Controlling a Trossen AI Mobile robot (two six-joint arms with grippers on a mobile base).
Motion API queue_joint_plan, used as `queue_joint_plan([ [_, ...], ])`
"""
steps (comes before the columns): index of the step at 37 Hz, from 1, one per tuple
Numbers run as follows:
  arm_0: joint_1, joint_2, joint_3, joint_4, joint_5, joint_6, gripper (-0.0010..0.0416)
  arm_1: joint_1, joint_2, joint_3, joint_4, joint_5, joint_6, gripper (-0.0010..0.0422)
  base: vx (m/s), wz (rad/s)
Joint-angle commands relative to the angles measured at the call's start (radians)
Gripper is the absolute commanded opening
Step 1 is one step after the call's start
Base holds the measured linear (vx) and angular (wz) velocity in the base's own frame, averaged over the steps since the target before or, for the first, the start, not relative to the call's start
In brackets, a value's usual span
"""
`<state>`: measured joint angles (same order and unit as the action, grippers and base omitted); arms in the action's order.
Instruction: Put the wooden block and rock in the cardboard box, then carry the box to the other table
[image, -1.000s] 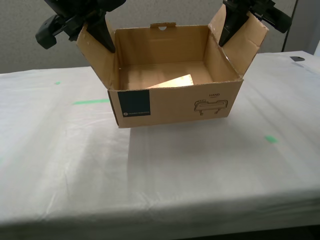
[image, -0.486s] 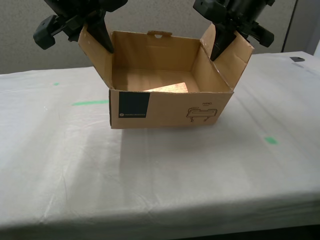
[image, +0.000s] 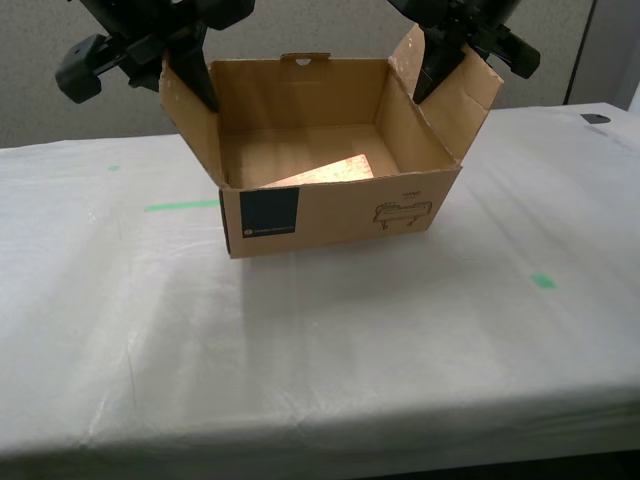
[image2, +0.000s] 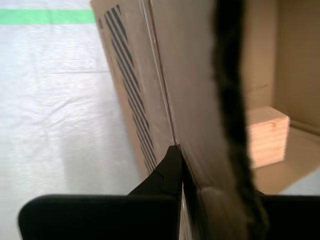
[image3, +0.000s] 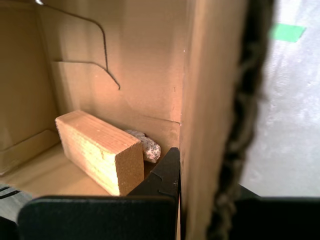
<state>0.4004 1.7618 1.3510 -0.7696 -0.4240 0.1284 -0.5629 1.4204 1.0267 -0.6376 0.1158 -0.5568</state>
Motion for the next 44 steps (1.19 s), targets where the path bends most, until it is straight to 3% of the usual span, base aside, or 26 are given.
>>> queue_joint_plan([
  [1, 0.005, 0.000, 0.002, 0.005, -0.024, 0.001, -0.0001, -0.001, -0.002, 0.000, -0.023, -0.035, -0.005, -0.0001, 0.000, 0.000],
  [7, 0.006, 0.000, 0.002, 0.008, -0.024, 0.004, -0.0001, 0.000, -0.021, -0.044, 0.022, -0.057, -0.031, -0.0001, 0.000, 0.000],
  [12, 0.006, 0.000, 0.002, 0.018, -0.024, 0.008, -0.0001, 0.008, -0.058, -0.137, 0.133, -0.042, -0.051, -0.0001, 0.000, 0.000],
  [14, 0.006, 0.000, 0.002, 0.032, -0.024, 0.015, -0.0001, 0.023, -0.060, -0.159, 0.165, -0.014, -0.052, -0.0001, 0.000, 0.000],
  [17, 0.007, 0.000, 0.002, 0.060, -0.024, 0.036, -0.0001, 0.060, -0.046, -0.159, 0.185, 0.027, -0.034, -0.0001, 0.000, 0.000],
  [23, 0.007, 0.000, 0.004, 0.098, -0.024, 0.058, -0.0001, 0.152, -0.011, -0.123, 0.210, 0.032, 0.031, -0.0001, 0.000, 0.000],
  [26, 0.007, 0.000, 0.010, 0.099, -0.024, 0.068, -0.0001, 0.183, 0.011, -0.098, 0.211, 0.063, 0.057, -0.0001, 0.000, 0.000],
  [33, 0.007, 0.000, 0.010, 0.145, -0.024, 0.116, -0.0001, 0.186, 0.105, -0.016, 0.211, 0.113, 0.092, -0.0001, 0.000, 0.000],
  [44, 0.007, 0.132, 0.104, 0.154, -0.024, 0.130, -0.0001, 0.184, 0.148, 0.014, 0.211, 0.110, 0.095, -0.0001, 0.000, 0.000],
])
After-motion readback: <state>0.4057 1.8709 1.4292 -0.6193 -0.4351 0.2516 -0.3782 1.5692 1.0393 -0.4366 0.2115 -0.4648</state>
